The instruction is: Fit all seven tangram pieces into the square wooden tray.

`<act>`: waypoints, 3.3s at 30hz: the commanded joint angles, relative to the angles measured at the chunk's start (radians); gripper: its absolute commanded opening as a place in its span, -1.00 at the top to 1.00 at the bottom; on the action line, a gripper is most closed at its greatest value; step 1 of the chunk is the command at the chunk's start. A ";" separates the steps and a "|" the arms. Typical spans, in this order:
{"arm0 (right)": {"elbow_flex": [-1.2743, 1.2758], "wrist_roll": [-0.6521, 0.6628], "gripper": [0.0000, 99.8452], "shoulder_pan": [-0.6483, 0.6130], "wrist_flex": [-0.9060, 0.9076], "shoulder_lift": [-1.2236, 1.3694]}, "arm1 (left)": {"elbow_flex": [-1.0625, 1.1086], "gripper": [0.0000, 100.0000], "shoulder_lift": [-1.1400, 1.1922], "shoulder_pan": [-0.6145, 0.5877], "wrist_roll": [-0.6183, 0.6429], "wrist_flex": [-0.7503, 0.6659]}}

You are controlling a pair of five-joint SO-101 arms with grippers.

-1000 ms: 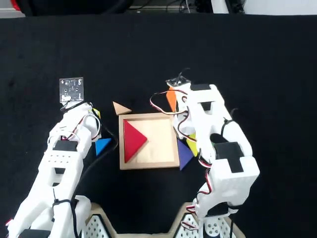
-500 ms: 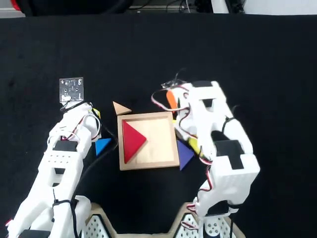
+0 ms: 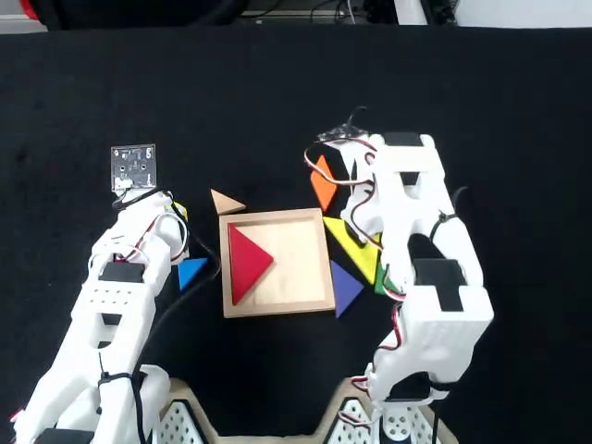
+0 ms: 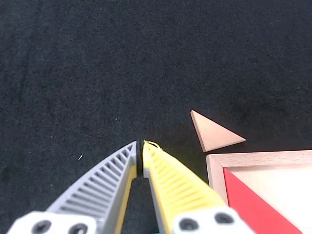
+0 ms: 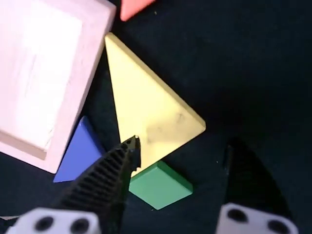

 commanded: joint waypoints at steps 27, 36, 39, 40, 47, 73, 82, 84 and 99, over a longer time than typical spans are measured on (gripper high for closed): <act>-0.105 -0.018 0.23 -0.078 -0.023 0.194 | -0.007 0.92 -0.011 -0.010 0.011 -0.015; -0.105 0.031 0.25 -0.078 -0.025 0.196 | -0.007 0.92 -0.011 -0.010 0.011 -0.015; -0.105 0.034 0.38 -0.074 -0.025 0.199 | -0.007 0.92 -0.011 -0.010 0.011 -0.015; -0.105 0.035 0.42 -0.074 -0.025 0.199 | -0.007 0.92 -0.011 -0.010 0.011 -0.015; -0.110 0.035 0.43 -0.074 -0.025 0.197 | -0.007 0.92 -0.009 -0.008 0.011 -0.015; -0.335 0.075 0.44 -0.080 0.301 0.035 | -0.007 0.92 -0.008 -0.010 0.011 -0.015; -0.163 0.199 0.44 -0.123 0.344 -0.346 | -0.005 0.92 -0.011 -0.012 0.011 -0.015; -0.084 0.247 0.44 -0.170 0.328 -0.414 | -0.005 0.92 -0.012 -0.013 0.011 -0.015; 0.300 0.560 0.44 -0.454 -0.037 -0.475 | -0.016 0.92 -0.014 -0.133 0.020 -0.017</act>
